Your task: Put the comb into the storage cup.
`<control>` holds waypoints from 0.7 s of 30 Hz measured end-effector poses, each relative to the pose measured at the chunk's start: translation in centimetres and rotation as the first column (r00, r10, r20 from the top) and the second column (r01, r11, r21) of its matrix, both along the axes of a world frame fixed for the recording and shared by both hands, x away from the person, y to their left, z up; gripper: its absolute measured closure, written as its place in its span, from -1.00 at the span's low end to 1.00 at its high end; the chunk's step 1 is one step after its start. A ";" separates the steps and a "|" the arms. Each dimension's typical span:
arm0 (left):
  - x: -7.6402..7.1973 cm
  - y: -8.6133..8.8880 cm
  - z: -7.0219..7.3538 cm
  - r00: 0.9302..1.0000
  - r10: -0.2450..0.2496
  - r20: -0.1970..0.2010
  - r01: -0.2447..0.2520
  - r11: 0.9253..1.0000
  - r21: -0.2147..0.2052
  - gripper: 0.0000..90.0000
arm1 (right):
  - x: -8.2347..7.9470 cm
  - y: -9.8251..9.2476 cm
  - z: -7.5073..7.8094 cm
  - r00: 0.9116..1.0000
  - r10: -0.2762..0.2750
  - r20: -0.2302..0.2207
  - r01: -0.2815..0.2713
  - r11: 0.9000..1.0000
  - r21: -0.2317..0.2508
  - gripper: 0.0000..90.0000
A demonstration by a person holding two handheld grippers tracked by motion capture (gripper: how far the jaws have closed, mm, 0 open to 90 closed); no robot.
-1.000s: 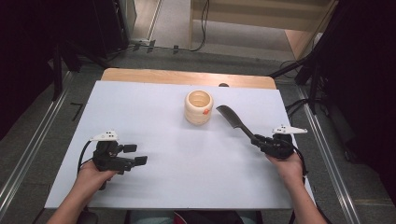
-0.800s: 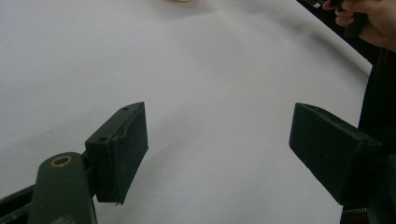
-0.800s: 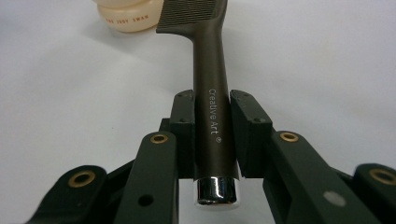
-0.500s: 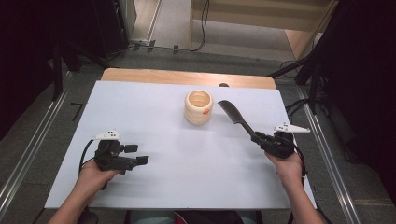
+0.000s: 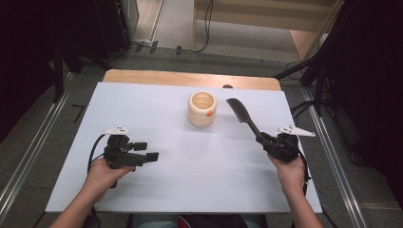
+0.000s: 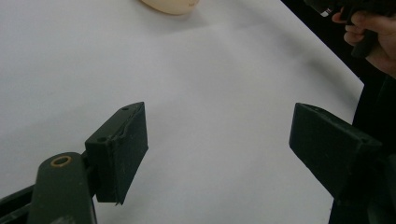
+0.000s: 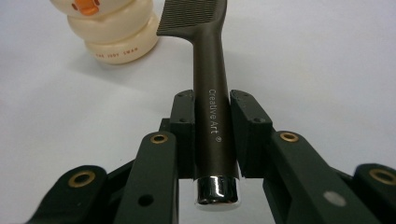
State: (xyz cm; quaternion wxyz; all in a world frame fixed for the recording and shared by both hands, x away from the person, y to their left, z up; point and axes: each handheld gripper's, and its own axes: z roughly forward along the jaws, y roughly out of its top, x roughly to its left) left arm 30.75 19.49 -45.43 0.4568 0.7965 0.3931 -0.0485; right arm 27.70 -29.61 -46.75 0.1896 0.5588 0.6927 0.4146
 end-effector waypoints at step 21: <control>2.4 -4.6 1.8 1.000 -0.016 0.000 0.016 1.000 -0.017 -0.53 | -1.3 3.6 0.5 0.990 -0.133 0.056 0.133 0.991 -0.007 0.56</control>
